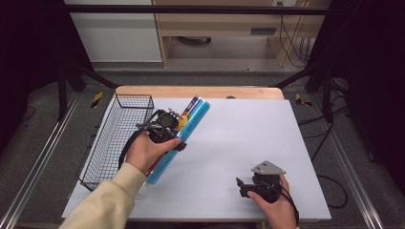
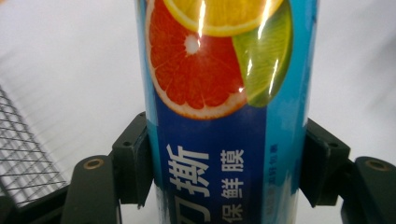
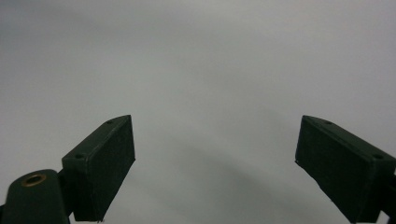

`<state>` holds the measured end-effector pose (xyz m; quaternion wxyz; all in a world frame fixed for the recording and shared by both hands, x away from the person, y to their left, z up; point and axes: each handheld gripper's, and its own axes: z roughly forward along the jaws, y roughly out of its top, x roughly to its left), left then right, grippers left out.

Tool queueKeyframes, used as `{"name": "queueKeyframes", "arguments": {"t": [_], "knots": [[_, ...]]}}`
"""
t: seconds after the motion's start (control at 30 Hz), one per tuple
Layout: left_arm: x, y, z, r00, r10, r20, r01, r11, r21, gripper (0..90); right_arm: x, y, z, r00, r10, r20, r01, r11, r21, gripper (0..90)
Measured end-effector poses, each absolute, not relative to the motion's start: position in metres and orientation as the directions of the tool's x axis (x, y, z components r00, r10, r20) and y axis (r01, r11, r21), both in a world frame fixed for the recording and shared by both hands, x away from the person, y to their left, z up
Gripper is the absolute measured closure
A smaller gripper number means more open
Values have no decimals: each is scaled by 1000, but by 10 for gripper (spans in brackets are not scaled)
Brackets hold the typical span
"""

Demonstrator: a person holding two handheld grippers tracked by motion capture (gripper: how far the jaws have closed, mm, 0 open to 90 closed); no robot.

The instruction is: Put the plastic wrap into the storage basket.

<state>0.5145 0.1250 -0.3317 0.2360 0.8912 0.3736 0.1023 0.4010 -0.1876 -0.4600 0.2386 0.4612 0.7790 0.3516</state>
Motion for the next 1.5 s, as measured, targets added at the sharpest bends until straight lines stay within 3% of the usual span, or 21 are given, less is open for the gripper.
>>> {"name": "queueKeyframes", "arguments": {"t": [0.73, 1.5], "knots": [[503, 164, -298, 633, 773, 43, 655, -564, 503, 317, 400, -185, -457, -480, 876, -36, 536, 325, 779, 118], [497, 225, -298, 547, 837, 28, 718, -487, 497, 317, 400, -186, -458, -468, 882, -42, 542, 325, 775, 105]]}}
